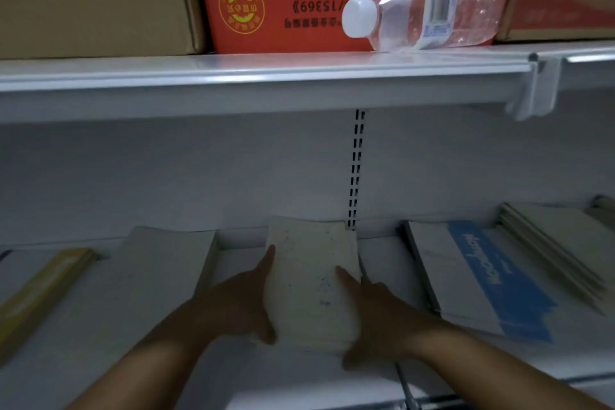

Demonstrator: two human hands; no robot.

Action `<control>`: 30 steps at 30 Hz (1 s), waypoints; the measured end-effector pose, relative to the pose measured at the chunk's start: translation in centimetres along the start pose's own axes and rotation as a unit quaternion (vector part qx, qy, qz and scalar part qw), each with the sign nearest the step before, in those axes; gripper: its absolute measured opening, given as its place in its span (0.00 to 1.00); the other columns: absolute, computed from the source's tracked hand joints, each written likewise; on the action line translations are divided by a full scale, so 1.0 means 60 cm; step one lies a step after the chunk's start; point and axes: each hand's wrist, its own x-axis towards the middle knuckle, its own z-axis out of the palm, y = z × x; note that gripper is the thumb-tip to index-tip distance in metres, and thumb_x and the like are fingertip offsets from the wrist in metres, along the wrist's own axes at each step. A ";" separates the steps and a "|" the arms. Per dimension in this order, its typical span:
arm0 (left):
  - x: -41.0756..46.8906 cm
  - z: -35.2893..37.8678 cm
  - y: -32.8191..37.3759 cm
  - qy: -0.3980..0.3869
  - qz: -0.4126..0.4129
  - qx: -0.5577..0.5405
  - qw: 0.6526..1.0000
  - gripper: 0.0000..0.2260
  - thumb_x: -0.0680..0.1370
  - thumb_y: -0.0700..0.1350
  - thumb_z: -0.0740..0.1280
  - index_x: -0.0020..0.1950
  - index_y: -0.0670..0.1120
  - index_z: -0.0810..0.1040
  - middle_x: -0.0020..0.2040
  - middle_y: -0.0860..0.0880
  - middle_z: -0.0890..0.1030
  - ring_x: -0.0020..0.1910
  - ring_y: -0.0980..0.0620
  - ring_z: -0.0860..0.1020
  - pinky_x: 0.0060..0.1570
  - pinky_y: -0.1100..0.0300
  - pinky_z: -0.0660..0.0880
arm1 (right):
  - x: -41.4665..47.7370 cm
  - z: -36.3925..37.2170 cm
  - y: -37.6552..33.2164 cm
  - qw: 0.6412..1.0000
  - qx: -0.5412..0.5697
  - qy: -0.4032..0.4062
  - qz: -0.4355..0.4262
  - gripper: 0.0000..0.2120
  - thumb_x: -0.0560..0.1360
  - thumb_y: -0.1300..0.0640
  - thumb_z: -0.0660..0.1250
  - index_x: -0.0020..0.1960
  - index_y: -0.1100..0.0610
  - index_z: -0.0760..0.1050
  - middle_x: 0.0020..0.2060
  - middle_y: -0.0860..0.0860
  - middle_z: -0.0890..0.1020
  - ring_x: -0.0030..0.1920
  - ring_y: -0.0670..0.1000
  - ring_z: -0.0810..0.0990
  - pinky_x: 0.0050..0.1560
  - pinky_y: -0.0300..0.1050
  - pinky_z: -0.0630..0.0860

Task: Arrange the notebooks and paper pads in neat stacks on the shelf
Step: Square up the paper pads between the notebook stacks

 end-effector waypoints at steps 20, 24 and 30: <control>-0.019 0.063 -0.005 0.165 0.008 -0.015 0.986 0.52 0.66 0.36 0.66 0.65 0.61 0.26 0.49 0.44 0.83 0.46 0.47 0.81 0.38 0.62 0.72 | 0.023 -0.015 0.019 0.999 0.025 -0.001 -0.042 0.57 0.67 0.53 0.75 0.74 0.44 0.31 0.76 0.52 0.51 0.75 0.54 0.52 0.72 0.46 0.59; -0.020 0.058 -0.001 0.173 0.008 -0.005 0.985 0.51 0.67 0.36 0.66 0.69 0.59 0.28 0.52 0.45 0.82 0.48 0.47 0.81 0.39 0.63 0.72 | 0.016 -0.002 0.011 0.999 -0.010 0.022 -0.023 0.53 0.68 0.55 0.71 0.76 0.47 0.33 0.70 0.56 0.64 0.70 0.58 0.63 0.65 0.44 0.67; -0.028 0.061 0.001 0.155 0.008 -0.021 0.988 0.49 0.71 0.36 0.64 0.69 0.62 0.26 0.52 0.46 0.81 0.38 0.53 0.75 0.31 0.68 0.67 | 0.021 -0.015 0.012 0.999 0.005 0.039 -0.036 0.54 0.65 0.58 0.73 0.76 0.45 0.39 0.69 0.53 0.67 0.64 0.52 0.71 0.52 0.35 0.69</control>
